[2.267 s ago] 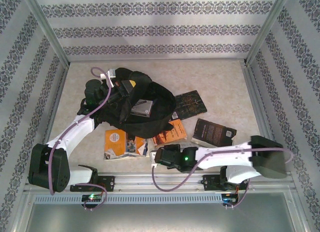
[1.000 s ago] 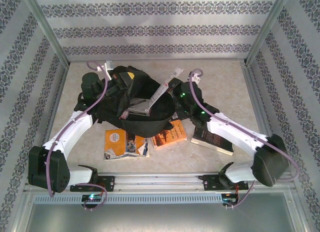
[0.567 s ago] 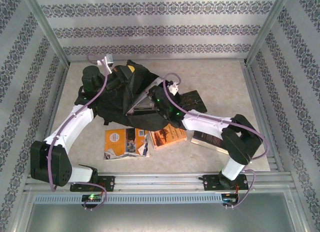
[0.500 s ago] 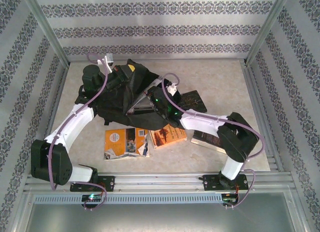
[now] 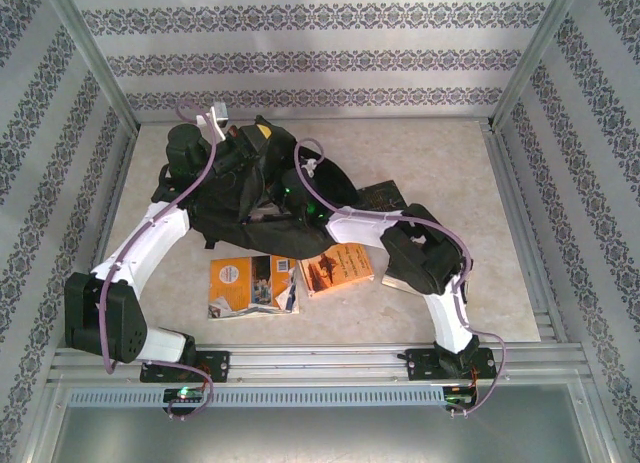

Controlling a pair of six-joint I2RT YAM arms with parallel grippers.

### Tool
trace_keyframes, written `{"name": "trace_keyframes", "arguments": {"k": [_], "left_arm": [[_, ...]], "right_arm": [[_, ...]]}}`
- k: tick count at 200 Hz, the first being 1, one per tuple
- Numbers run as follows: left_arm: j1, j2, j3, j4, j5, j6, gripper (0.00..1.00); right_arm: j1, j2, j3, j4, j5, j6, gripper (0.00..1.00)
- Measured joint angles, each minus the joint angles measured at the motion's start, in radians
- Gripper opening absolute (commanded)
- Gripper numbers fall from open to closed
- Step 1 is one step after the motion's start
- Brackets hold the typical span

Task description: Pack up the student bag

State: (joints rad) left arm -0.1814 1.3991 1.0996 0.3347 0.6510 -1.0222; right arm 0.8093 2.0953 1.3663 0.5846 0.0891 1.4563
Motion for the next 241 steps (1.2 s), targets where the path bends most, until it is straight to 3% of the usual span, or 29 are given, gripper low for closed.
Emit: {"name": "trace_keyframes", "arguments": {"k": [18,75,147,191,241], "left_arm": [[0.000,0.000,0.005,-0.002,0.000,0.001,0.00],[0.029,0.000,0.006,-0.014,0.000,0.019,0.00],[0.060,-0.032,-0.046,-0.062,-0.029,0.091,0.00],[0.108,-0.034,-0.060,-0.144,-0.084,0.156,0.00],[0.203,-0.003,-0.007,-0.193,-0.106,0.165,0.00]], "right_arm": [[0.000,0.002,-0.006,0.011,-0.029,-0.029,0.61],[-0.021,-0.133,-0.145,-0.034,-0.083,-0.205,0.67],[-0.040,-0.433,-0.229,-0.278,-0.118,-0.602,0.60],[-0.047,-0.629,-0.229,-0.552,-0.027,-0.859,0.52],[-0.108,-0.798,-0.319,-0.788,0.068,-0.939,0.55]]}}
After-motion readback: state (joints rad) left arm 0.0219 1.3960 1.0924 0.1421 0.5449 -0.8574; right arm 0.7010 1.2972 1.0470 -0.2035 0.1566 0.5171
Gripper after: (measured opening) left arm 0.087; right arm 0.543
